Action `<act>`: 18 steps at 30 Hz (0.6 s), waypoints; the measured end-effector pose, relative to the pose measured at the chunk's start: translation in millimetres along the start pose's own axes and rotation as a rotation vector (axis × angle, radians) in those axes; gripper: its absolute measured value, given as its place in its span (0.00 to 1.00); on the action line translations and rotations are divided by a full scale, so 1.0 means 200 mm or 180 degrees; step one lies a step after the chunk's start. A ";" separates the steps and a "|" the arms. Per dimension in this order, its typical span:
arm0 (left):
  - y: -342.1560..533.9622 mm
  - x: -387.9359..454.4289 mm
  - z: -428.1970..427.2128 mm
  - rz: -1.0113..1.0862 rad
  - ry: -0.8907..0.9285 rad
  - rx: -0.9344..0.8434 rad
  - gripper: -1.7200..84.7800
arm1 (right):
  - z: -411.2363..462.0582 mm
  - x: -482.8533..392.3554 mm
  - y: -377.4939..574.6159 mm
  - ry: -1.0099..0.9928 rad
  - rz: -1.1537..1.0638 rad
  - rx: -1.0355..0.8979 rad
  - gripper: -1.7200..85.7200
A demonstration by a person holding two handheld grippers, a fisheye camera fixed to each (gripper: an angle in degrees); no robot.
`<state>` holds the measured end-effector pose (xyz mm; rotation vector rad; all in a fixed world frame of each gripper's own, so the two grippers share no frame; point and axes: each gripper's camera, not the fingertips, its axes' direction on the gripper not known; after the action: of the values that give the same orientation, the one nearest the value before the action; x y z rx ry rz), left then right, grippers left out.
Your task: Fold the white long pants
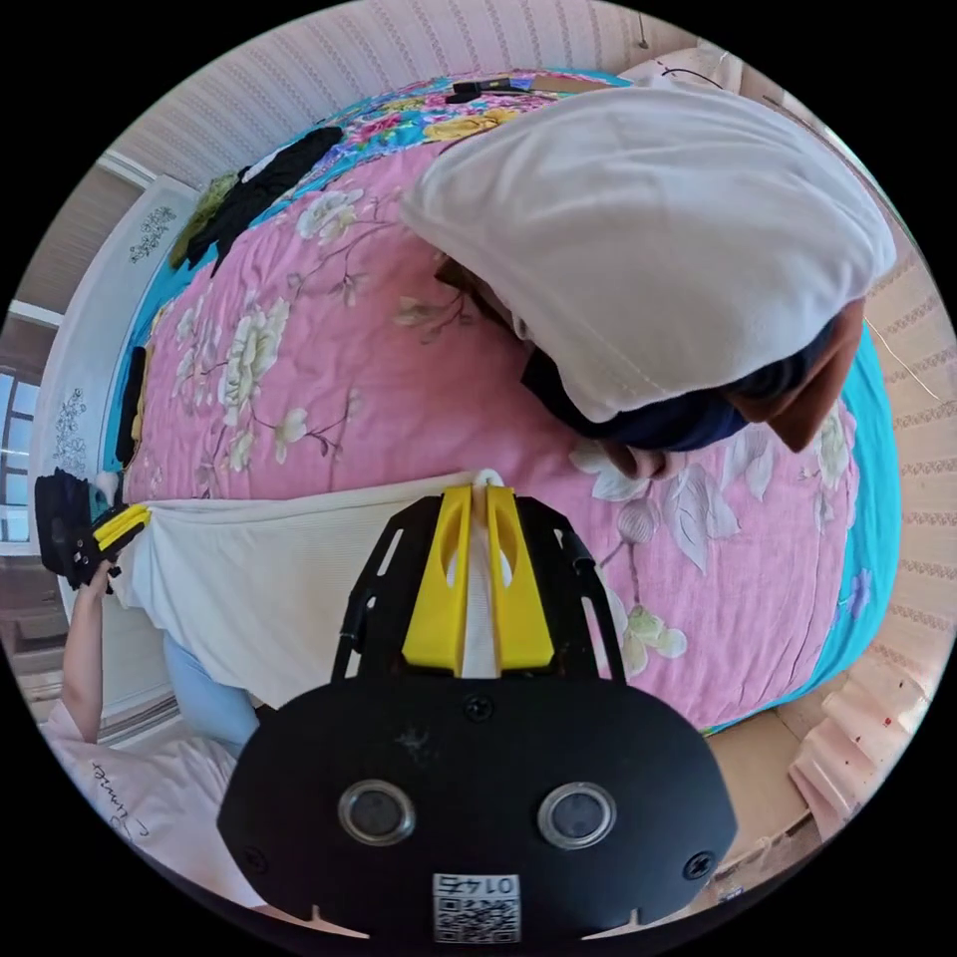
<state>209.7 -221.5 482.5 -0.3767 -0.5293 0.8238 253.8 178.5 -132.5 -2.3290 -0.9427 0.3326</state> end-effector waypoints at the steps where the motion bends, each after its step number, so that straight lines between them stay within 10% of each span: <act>1: 0.02 0.01 0.02 -0.0004 -0.0043 0.0030 0.02 | -0.01 0.03 0.04 -0.0063 0.0031 0.0104 0.06; 18: 0.75 0.48 -0.39 0.0412 -0.1371 0.1039 0.01 | 0.06 0.34 1.17 -0.1317 0.1515 0.1196 0.14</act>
<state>221.2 -62.7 371.9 0.0734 -0.7603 1.1063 424.4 98.7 -286.3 -2.1375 -0.4288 1.1171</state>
